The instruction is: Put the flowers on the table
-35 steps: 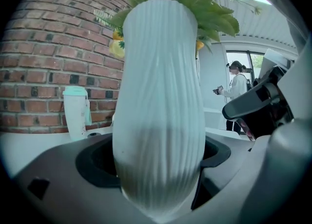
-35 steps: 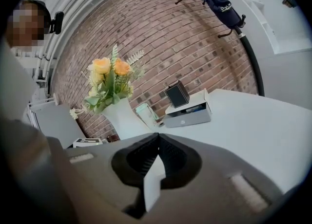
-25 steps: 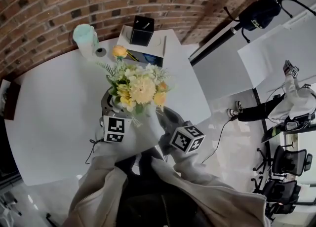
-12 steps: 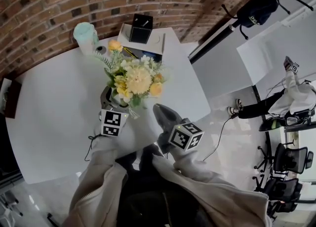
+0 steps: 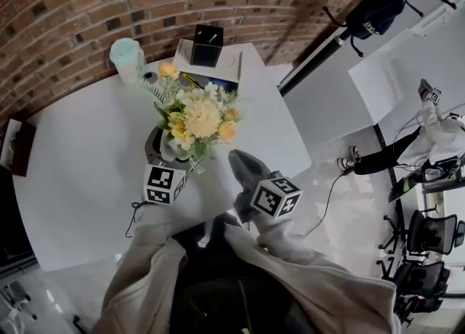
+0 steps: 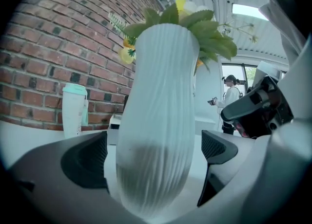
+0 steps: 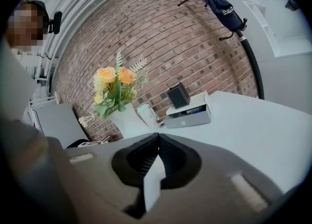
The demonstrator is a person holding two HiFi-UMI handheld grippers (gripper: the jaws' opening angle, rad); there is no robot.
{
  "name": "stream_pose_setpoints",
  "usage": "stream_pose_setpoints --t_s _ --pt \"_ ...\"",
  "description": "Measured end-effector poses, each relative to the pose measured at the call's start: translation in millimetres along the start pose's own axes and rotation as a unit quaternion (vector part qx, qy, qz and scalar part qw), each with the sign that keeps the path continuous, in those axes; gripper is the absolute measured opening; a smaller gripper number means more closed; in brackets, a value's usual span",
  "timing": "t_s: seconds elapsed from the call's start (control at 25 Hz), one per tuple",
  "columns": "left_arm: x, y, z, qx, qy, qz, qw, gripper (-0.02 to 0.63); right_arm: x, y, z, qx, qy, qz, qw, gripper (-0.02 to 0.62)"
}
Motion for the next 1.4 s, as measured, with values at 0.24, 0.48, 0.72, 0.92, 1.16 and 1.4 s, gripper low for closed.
stream_pose_setpoints --t_s 0.24,0.48,0.72,0.92,1.16,1.4 --pt "10 -6 -41 -0.028 -0.014 -0.031 0.999 0.58 5 -1 2 0.004 -0.012 0.01 1.0 0.0" --pt "33 -18 -80 -0.049 -0.05 -0.063 0.9956 0.571 -4 4 0 -0.013 -0.043 0.013 0.999 -0.001" --pt "51 -26 -110 -0.049 -0.113 -0.076 0.9895 0.246 -28 9 -9 -0.039 -0.086 0.003 0.996 -0.002" --pt "62 -24 -125 -0.042 -0.147 -0.105 0.9827 0.037 -40 16 -23 -0.05 -0.11 -0.005 0.993 -0.001" --pt "78 -23 -136 -0.04 -0.158 -0.127 0.9784 0.003 -44 22 -37 -0.051 -0.124 -0.035 0.99 -0.002" --pt "93 -20 -140 -0.036 -0.156 -0.145 0.9765 0.003 -45 24 -51 -0.05 -0.13 -0.041 0.989 -0.002"
Point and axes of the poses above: the fingertips, and each gripper's own axes: z forward along the fingers, x to its right, y out of its underside, the point moved 1 cm from there along -z, backward along the fingers, and after that the axes turned 1 degree about x, right-handed, at the moved point
